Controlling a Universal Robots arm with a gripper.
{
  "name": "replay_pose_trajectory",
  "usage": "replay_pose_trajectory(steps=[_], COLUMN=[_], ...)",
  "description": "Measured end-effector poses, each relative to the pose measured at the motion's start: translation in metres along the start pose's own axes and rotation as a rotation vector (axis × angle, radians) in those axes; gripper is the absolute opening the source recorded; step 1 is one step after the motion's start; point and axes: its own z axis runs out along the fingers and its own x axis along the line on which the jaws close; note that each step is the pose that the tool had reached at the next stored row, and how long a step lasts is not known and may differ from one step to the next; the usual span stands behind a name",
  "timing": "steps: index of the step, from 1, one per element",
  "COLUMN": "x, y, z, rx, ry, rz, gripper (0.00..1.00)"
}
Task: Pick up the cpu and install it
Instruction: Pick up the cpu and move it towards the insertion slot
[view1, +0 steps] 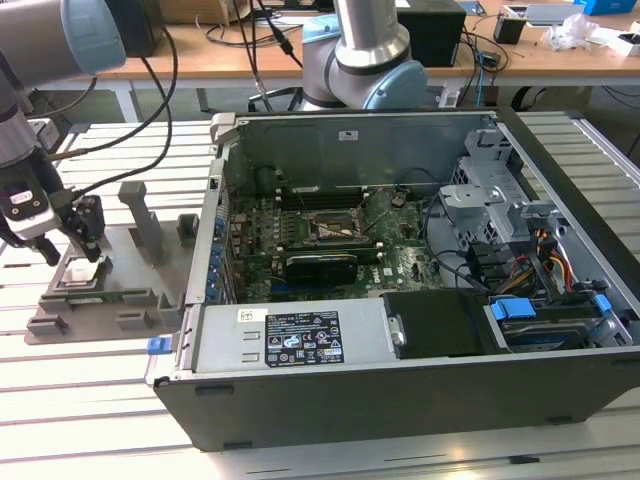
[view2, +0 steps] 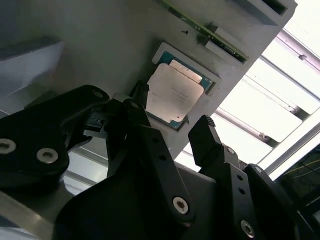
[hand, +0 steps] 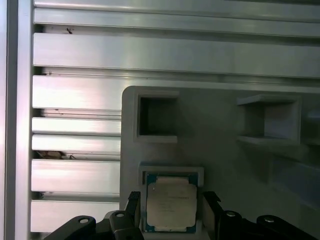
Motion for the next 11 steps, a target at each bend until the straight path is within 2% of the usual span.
replay_pose_trajectory(steps=[11], x=[-0.0037], y=[-0.0032], z=[0.0092], rx=[-0.0003], ry=[-0.0001], rz=[-0.007], gripper=[0.60])
